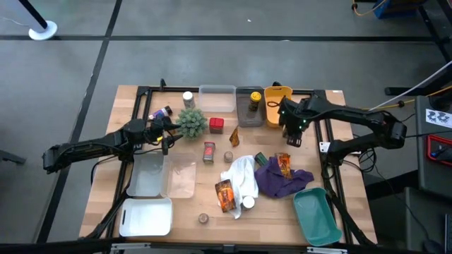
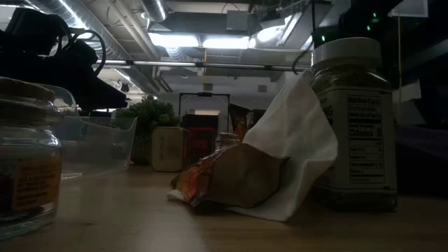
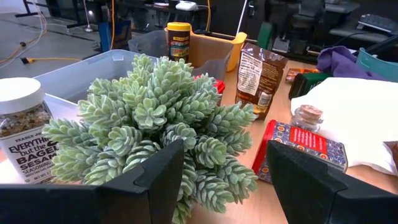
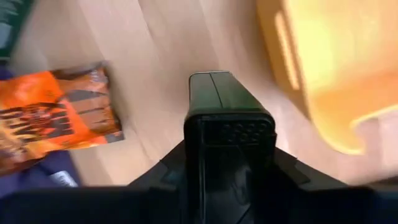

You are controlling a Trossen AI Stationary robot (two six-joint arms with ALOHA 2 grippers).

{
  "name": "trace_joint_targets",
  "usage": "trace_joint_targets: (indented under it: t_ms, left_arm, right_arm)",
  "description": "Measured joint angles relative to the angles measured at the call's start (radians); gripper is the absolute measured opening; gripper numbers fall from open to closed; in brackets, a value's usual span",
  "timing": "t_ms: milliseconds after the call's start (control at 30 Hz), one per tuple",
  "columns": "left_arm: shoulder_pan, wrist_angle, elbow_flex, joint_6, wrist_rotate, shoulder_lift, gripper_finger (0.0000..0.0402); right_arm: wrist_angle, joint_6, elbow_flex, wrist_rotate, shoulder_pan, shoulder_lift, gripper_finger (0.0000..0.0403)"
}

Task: Sort spices by type
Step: Put the top black seasoning can into the yellow bin

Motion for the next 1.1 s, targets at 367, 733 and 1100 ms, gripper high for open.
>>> trace_joint_targets:
  t_ms: [367, 733, 1100]
  left_arm:
    - [0.000, 0.000, 0.000, 0.000, 0.000, 0.000, 0.0219]
    - [0.000, 0.000, 0.000, 0.000, 0.000, 0.000, 0.0219]
    - [0.000, 0.000, 0.000, 0.000, 0.000, 0.000, 0.0219]
  right_arm:
    - [-0.047, -0.122, 0.316, 0.151, -0.003, -0.001, 0.0127]
    - [0.092, -0.284, 0.330, 0.142, -0.213, 0.084, 0.0129]
    - [0.222, -0.377, 0.329, 0.050, -0.414, 0.343, 0.0130]
